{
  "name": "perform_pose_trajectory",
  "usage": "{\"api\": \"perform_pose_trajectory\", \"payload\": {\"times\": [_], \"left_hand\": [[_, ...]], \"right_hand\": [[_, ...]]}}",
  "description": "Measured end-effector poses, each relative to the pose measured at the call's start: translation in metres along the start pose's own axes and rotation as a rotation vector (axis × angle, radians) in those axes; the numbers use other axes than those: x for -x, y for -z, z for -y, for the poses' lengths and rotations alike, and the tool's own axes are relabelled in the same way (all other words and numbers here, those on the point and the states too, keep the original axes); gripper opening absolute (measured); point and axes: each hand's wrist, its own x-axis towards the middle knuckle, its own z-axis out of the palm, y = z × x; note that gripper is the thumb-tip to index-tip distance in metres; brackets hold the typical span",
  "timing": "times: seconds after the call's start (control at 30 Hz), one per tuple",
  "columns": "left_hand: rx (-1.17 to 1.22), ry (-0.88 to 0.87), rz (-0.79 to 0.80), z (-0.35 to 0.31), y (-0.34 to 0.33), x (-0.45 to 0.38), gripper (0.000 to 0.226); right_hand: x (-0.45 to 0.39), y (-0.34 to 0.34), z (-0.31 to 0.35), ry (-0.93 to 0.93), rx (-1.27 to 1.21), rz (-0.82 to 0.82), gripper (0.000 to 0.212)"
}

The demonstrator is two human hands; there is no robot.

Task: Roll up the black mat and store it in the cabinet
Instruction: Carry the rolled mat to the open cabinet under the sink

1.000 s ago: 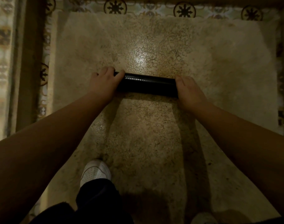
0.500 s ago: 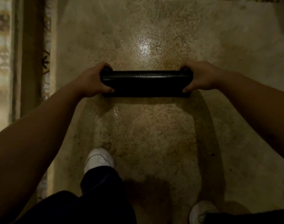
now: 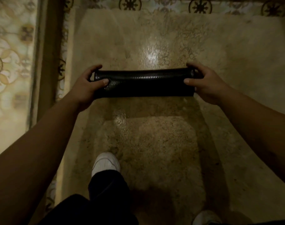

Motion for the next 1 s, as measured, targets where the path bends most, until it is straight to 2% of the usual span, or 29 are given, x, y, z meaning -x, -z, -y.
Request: {"api": "perform_pose_trajectory", "payload": {"times": [0.13, 0.27, 0.37, 0.53, 0.63, 0.77, 0.87, 1.0], "left_hand": [[-0.016, -0.006, -0.100, -0.057, -0.007, 0.020, 0.047], [-0.061, -0.027, -0.147, -0.144, -0.019, 0.072, 0.042], [-0.043, -0.019, -0.094, -0.213, -0.022, 0.123, 0.044], [-0.012, 0.050, 0.104, -0.333, -0.018, 0.212, 0.067], [0.004, 0.069, 0.158, -0.408, -0.015, 0.257, 0.071], [0.017, 0.061, 0.157, -0.509, -0.016, 0.313, 0.072], [0.032, 0.026, 0.148, -0.570, -0.014, 0.351, 0.080], [0.073, -0.038, 0.116, -0.628, -0.007, 0.397, 0.084]], "right_hand": [[0.021, 0.000, 0.057, -0.005, 0.140, 0.025, 0.079], [0.080, -0.003, 0.135, -0.012, 0.001, -0.052, 0.063], [0.138, -0.004, 0.196, 0.004, -0.072, -0.069, 0.048], [0.242, -0.014, 0.303, 0.008, -0.177, -0.152, 0.055], [0.300, -0.028, 0.363, 0.023, -0.195, -0.197, 0.046], [0.369, -0.049, 0.447, 0.055, -0.228, -0.267, 0.036], [0.414, -0.065, 0.504, 0.098, -0.205, -0.322, 0.037], [0.463, -0.082, 0.565, 0.192, -0.193, -0.388, 0.025]]}}
